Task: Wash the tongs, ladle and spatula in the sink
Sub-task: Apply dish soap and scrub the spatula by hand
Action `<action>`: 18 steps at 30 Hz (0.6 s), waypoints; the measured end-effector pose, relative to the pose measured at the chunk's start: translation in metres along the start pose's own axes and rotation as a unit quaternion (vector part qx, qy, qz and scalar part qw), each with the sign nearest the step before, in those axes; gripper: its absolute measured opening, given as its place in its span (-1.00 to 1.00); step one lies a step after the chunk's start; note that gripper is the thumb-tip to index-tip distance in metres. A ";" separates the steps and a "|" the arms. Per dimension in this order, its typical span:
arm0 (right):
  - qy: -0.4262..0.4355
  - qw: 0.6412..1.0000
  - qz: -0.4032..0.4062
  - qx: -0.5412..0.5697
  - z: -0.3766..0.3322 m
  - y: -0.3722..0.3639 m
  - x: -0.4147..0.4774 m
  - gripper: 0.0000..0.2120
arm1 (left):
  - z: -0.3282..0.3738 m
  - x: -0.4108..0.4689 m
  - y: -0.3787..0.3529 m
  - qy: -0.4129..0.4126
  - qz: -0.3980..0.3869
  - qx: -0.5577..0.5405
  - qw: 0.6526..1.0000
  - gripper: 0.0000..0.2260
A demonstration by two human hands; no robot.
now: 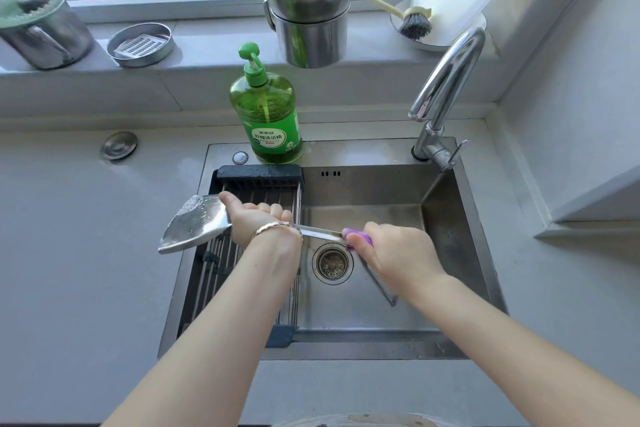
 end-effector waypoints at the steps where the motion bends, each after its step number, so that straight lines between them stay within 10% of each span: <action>1: -0.020 0.999 -0.044 -0.004 0.001 -0.005 0.000 -0.32 | -0.003 -0.001 0.001 0.007 -0.003 0.008 1.000 -0.49; 3: -0.085 0.978 -0.170 0.084 0.002 -0.021 -0.001 -0.34 | -0.008 -0.002 0.002 0.016 -0.012 0.024 1.000 -0.48; 7: -0.245 0.770 -0.438 0.395 0.000 -0.041 -0.026 -0.40 | -0.004 -0.005 -0.006 0.011 -0.038 0.051 0.998 -0.47; 9: -0.233 0.736 -0.444 0.454 -0.003 -0.036 -0.025 -0.47 | 0.000 -0.005 -0.010 0.005 -0.043 0.048 0.998 -0.47; 13: -0.005 0.968 -0.109 0.226 -0.002 -0.013 0.000 -0.53 | 0.009 0.007 -0.008 -0.003 -0.011 0.032 0.999 -0.49; 15: 0.088 0.990 0.100 0.037 -0.008 0.001 -0.007 -0.40 | 0.008 0.012 -0.006 -0.001 0.002 0.027 1.000 -0.48; 18: 0.026 0.995 0.085 0.049 -0.005 0.004 -0.006 -0.40 | 0.004 0.011 -0.008 0.007 -0.007 0.038 0.999 -0.47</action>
Point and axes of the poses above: each hand's wrist, its own x-axis towards the middle knuckle, its own y-axis out of the back of the hand, z = x × y, the point moved 8 cm from there along x, towards the middle knuckle, and after that the axes turned 15 degrees about z, right-handed, at the moved point
